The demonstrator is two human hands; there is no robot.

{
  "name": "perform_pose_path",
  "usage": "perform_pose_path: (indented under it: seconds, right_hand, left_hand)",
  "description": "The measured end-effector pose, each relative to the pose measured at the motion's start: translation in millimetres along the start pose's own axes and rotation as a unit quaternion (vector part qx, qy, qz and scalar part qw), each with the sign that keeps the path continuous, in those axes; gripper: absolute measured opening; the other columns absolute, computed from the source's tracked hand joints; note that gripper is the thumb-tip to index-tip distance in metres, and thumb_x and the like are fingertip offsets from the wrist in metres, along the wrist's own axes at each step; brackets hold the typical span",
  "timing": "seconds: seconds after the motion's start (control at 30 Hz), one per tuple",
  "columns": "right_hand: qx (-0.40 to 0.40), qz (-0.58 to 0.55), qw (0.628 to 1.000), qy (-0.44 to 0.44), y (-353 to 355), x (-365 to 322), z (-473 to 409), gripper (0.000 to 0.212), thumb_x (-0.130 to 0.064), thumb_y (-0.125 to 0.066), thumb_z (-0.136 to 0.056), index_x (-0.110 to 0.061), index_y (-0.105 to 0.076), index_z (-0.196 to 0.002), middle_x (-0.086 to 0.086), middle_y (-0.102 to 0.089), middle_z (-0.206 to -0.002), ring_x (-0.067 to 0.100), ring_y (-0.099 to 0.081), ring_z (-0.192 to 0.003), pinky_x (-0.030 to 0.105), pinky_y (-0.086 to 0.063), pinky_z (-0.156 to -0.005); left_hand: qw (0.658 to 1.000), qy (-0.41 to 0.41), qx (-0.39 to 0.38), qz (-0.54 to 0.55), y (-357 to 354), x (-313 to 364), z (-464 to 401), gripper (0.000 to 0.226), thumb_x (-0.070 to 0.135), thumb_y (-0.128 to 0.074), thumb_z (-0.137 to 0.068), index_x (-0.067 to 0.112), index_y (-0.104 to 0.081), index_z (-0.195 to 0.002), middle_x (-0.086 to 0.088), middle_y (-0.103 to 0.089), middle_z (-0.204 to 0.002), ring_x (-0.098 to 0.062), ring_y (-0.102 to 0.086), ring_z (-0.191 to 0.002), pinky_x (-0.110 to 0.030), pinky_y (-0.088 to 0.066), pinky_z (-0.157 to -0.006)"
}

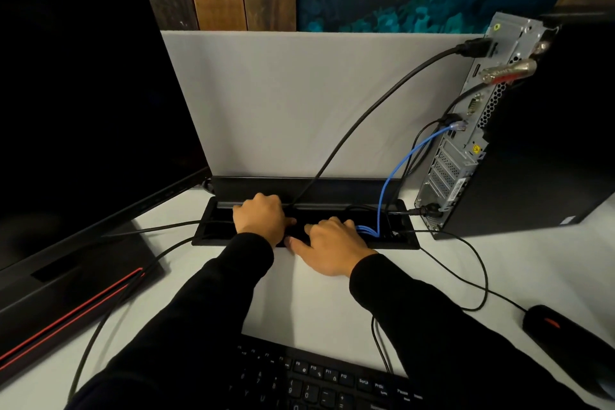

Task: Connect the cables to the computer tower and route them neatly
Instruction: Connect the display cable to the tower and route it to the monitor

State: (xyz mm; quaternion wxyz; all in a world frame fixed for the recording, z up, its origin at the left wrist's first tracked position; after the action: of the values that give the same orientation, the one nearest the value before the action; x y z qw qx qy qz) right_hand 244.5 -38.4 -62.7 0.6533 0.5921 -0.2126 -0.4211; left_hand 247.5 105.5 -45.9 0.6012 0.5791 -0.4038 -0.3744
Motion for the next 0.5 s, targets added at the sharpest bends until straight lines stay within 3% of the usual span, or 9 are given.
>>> perform_pose_path:
  seconds: [0.07, 0.13, 0.2, 0.27, 0.37, 0.43, 0.5]
  right_hand:
    - [0.024, -0.009, 1.0, 0.011, 2, -2, 2, 0.06, -0.067, -0.031, -0.1, -0.019, -0.066, -0.109, 0.009, -0.064, -0.114, 0.031, -0.051, -0.115, 0.05, -0.037, -0.103]
    - [0.053, -0.022, 0.998, 0.027, 6, -2, 6, 0.055, -0.064, -0.038, -0.1, -0.02, -0.066, -0.117, 0.008, -0.063, -0.116, 0.03, -0.052, -0.114, 0.048, -0.041, -0.101]
    - [0.068, -0.054, 0.996, 0.035, 10, -1, 10, 0.052, -0.06, -0.046, -0.1, -0.019, -0.064, -0.125, 0.008, -0.063, -0.118, 0.028, -0.052, -0.115, 0.046, -0.044, -0.101]
    - [0.079, -0.071, 0.993, 0.044, 15, -1, 13, 0.048, -0.056, -0.05, -0.101, -0.02, -0.064, -0.13, 0.007, -0.063, -0.122, 0.027, -0.05, -0.12, 0.045, -0.042, -0.105]
    - [0.069, -0.055, 0.995, 0.055, 18, 0, 20, 0.046, -0.05, -0.052, -0.102, -0.022, -0.06, -0.138, 0.006, -0.058, -0.132, 0.027, -0.047, -0.128, 0.046, -0.037, -0.111]
    - [0.07, -0.073, 0.994, 0.053, 22, 2, 30, 0.044, -0.045, -0.053, -0.103, -0.023, -0.058, -0.14, 0.006, -0.056, -0.135, 0.028, -0.045, -0.131, 0.045, -0.036, -0.113]
    - [0.085, -0.076, 0.992, 0.053, 29, 5, 43, 0.04, -0.04, -0.053, -0.104, -0.023, -0.058, -0.14, 0.006, -0.055, -0.136, 0.028, -0.044, -0.131, 0.044, -0.036, -0.113]
  left_hand:
    - [0.999, -0.006, 0.019, -0.048, 8, 5, 4, 0.043, 0.057, -0.062, -0.094, 0.019, -0.064, -0.113, -0.009, -0.066, -0.112, -0.034, -0.063, -0.11, -0.043, -0.05, -0.091]
    - [0.999, -0.024, 0.01, -0.037, 9, 8, 5, 0.039, 0.054, -0.062, -0.095, 0.018, -0.064, -0.109, -0.008, -0.065, -0.106, -0.033, -0.063, -0.106, -0.04, -0.05, -0.081]
    - [0.999, -0.025, -0.038, 0.026, 3, 2, 4, 0.035, 0.051, -0.065, -0.094, 0.016, -0.061, -0.092, -0.006, -0.061, -0.092, -0.029, -0.065, -0.091, -0.036, -0.048, -0.071]
    - [0.995, -0.037, -0.087, 0.037, 0, -1, 5, 0.035, 0.042, -0.061, -0.098, 0.016, -0.052, -0.075, -0.007, -0.065, -0.09, -0.029, -0.064, -0.085, -0.035, -0.049, -0.071]
    - [0.984, -0.048, -0.161, 0.065, 3, 3, 17, 0.025, 0.024, -0.047, -0.101, 0.009, -0.062, -0.089, -0.016, -0.07, -0.113, -0.034, -0.065, -0.103, -0.034, -0.048, -0.079]
    - [0.979, -0.059, -0.169, 0.093, 8, 6, 25, 0.034, 0.026, -0.04, -0.104, 0.006, -0.068, -0.103, -0.016, -0.068, -0.118, -0.035, -0.062, -0.109, -0.035, -0.048, -0.088]
    - [0.984, -0.053, -0.123, 0.114, 17, 3, 37, 0.035, 0.033, -0.042, -0.103, 0.008, -0.065, -0.092, -0.016, -0.068, -0.108, -0.036, -0.063, -0.099, -0.038, -0.05, -0.084]
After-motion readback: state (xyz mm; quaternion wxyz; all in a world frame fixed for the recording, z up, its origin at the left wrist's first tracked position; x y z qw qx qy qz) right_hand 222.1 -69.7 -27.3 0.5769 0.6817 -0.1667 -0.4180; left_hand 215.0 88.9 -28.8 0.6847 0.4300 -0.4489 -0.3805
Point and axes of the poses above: each hand's wrist, its own z-axis away from the middle knuckle, its own y-axis out of the back of the hand, x = y × z, the point moved 8 cm from there along -z, towards the middle knuckle
